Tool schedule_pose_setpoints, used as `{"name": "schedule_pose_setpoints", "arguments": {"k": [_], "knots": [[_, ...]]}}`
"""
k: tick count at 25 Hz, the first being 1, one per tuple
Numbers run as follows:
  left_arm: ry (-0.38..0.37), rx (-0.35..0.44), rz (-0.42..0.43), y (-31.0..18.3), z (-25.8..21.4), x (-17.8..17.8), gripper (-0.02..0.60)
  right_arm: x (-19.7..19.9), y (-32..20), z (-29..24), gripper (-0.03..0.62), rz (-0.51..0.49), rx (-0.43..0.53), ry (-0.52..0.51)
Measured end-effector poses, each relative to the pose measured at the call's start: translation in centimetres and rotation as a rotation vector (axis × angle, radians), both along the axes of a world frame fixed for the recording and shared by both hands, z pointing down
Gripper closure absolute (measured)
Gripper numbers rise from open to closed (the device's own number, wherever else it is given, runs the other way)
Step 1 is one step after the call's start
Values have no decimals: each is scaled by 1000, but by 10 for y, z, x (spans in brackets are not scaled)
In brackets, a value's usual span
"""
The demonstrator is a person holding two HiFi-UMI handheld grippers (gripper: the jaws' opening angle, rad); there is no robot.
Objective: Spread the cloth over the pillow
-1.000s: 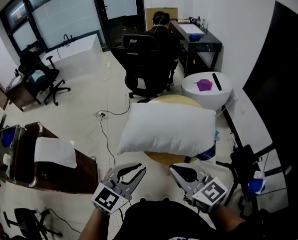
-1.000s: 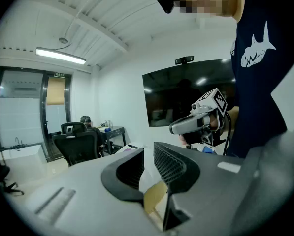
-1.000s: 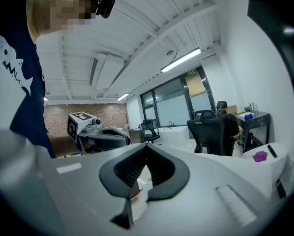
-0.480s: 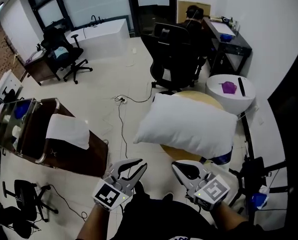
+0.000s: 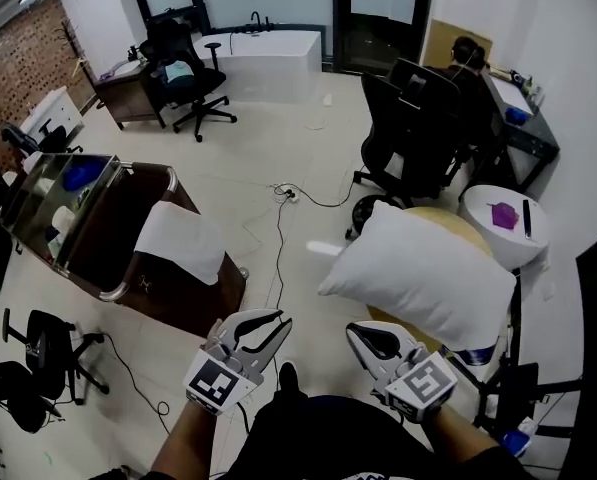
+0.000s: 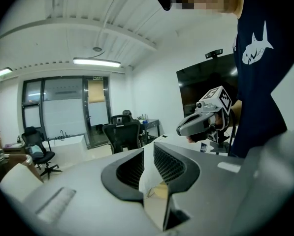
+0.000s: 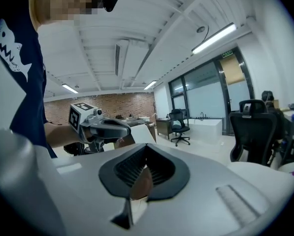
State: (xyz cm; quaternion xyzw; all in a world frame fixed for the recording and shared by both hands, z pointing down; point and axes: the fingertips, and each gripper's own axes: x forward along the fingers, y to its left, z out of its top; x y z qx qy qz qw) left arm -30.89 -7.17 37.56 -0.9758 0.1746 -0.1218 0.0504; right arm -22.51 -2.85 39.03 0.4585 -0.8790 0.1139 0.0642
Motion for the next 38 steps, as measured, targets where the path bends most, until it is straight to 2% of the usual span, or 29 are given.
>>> {"name": "schedule_pose_setpoints", "arguments": {"k": [13, 17, 20, 26, 30, 38], "knots": [[-46, 58, -306, -113, 1, -179, 529, -140, -123, 24, 588, -213, -12, 81], [-83, 66, -378, -141, 5, -230, 529, -183, -154, 40, 586, -280, -29, 104], [-155, 94, -420, -157, 12, -263, 529, -206, -176, 56, 563, -315, -39, 146], [-263, 145, -486, -187, 19, -311, 504, -251, -214, 82, 477, -406, -31, 259], [-400, 151, -507, -207, 34, -340, 415, -281, -237, 97, 459, -462, -18, 332], [-473, 130, -472, -230, 53, -353, 320, -334, -277, 137, 374, -529, -7, 499]]}}
